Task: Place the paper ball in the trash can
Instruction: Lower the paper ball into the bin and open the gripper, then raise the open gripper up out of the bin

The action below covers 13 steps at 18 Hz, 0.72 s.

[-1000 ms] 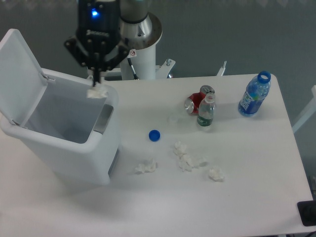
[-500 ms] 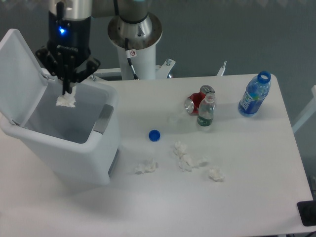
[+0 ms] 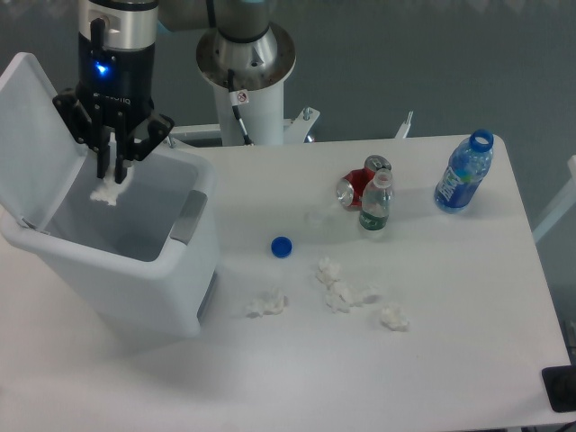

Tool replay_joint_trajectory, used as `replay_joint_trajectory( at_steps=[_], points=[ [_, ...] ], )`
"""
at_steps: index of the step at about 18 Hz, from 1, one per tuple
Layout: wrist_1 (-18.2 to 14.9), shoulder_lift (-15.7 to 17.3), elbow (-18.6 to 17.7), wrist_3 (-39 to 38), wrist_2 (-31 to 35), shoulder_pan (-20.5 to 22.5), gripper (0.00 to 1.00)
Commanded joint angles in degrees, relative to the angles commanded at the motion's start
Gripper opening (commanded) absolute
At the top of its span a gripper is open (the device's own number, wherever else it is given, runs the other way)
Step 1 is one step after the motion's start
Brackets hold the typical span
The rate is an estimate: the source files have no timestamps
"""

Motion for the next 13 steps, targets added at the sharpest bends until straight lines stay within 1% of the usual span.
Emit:
replay_joint_trajectory(
  at_steps=[2,4,5,6,9,10,13],
  points=[
    [0.09,0.00,-0.09,0.00,0.09,0.00,0.71],
    [0.09,0.17,-0.09,0.35,0.09,0.00,0.73],
    [0.17,0.26,-0.09,0.70,0.26,0.09,0.83],
    [0.26,0.35,-0.09,1.49,0.35,0.26,0.99],
    [0.26,1.14,-0.61,3.95,1.57,2.19,1.00],
    [0.35,1.66,-1.05,4.65,2.63,3.50,1.00],
    [0.26,1.85,-0.71,5.10,6.49,5.79,1.00]
  ],
)
